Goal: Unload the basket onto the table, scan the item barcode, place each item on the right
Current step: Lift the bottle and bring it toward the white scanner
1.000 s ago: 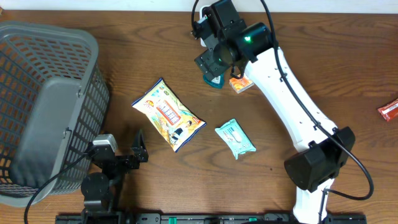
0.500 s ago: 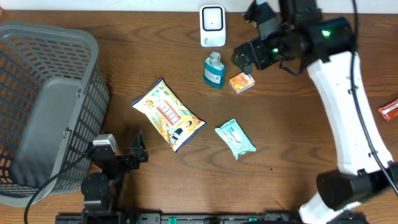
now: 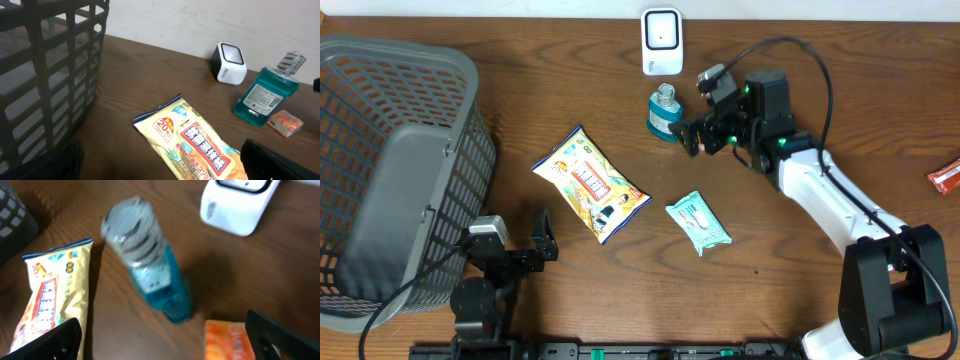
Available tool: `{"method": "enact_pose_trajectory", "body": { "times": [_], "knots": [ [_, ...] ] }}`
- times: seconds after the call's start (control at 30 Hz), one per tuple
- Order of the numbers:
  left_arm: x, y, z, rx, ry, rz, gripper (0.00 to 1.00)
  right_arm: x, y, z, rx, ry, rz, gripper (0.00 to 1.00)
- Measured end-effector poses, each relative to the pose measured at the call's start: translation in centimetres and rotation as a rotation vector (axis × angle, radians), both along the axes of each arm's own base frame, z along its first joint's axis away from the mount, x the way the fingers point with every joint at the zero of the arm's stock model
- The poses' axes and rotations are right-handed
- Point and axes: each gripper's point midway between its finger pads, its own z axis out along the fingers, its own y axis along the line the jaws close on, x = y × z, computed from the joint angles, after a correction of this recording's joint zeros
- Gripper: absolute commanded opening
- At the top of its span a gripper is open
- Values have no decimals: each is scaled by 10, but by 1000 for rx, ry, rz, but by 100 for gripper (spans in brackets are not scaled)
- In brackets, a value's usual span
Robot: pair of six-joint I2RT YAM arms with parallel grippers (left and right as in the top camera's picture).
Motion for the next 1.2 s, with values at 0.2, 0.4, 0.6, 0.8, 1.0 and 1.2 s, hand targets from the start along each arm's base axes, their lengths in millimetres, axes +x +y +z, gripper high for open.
{"method": "enact_pose_trajectory", "body": {
  "times": [0.2,0.4,0.6,0.8,1.0,1.2],
  "knots": [
    [0,0,0,0,0,0,100,4,3,9,23,-48,0,99],
    [0,0,0,0,0,0,100,16,23,25,61,-165,33,99],
    [0,0,0,0,0,0,100,16,44,-2,44,-152,59,99],
    [0,0,0,0,0,0,100,27,45,0,23,-207,15,93],
    [0,0,0,0,0,0,100,34,44,4,24,-242,-5,89],
    [0,0,0,0,0,0,100,44,47,-10,67,-238,-36,72]
  ]
}}
